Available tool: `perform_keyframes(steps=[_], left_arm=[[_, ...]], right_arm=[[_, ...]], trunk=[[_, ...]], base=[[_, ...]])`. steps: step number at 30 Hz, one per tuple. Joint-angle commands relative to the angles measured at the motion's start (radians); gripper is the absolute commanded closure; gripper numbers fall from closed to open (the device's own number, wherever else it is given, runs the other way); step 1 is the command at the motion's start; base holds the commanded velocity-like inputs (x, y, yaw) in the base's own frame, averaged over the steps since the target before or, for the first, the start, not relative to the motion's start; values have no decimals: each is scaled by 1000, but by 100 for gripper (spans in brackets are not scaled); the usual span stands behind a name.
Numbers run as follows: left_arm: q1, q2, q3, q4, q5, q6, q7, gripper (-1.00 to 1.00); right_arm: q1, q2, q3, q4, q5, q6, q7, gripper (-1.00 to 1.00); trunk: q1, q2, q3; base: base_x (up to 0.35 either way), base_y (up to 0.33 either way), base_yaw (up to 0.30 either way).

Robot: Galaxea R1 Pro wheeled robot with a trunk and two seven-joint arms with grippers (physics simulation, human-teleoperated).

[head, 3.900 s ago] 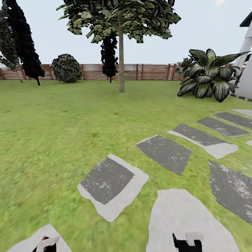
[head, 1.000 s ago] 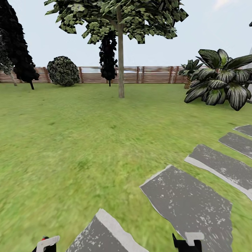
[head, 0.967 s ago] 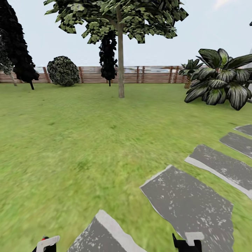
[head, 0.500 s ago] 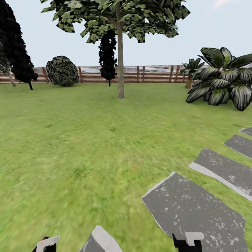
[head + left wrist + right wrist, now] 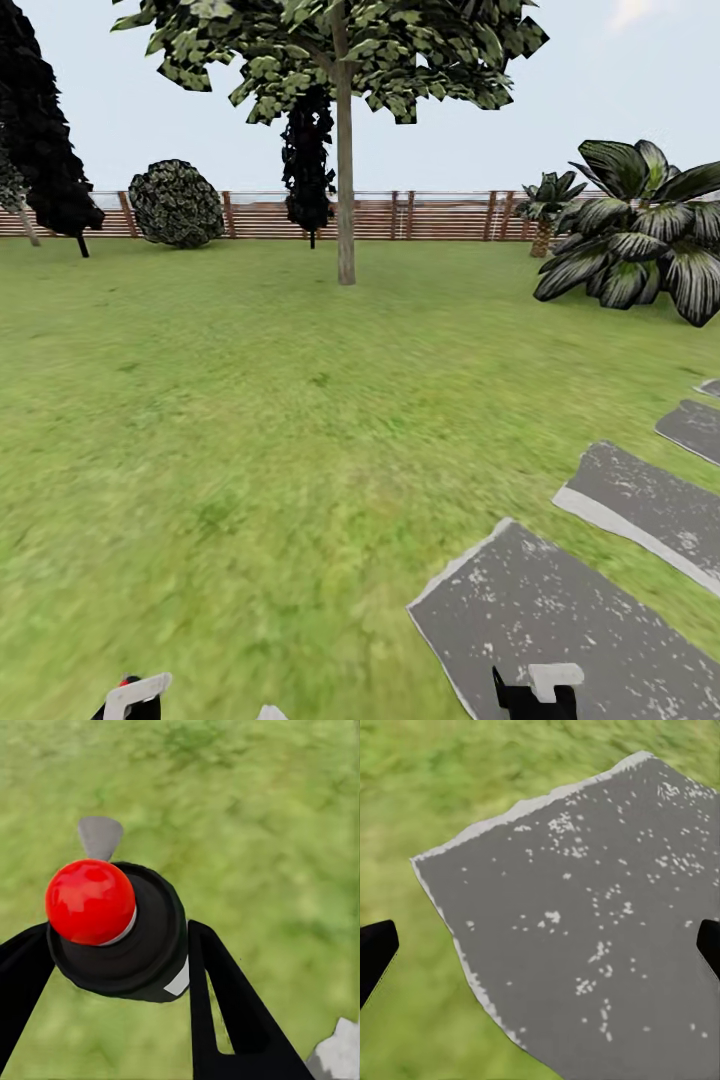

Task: In the garden, pick up the pesticide atomizer on the floor and spray pesticide onto both trees until each tree trunk is fully covered.

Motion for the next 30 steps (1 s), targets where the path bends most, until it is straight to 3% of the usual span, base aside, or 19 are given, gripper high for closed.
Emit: perform_keyframes(steps=[1,30], left_arm=[[-1,0,-2,1,9,-3,-1,100],[-1,0,-2,2,9,-2,-1,100]], right_arm=[[-1,0,-4,1,5,-3,0,-100],[-1,0,-4,1,6,-3,0,-100]], trunk=[[0,0,-1],[0,0,-1]], base=[[339,0,0],[339,0,0]])
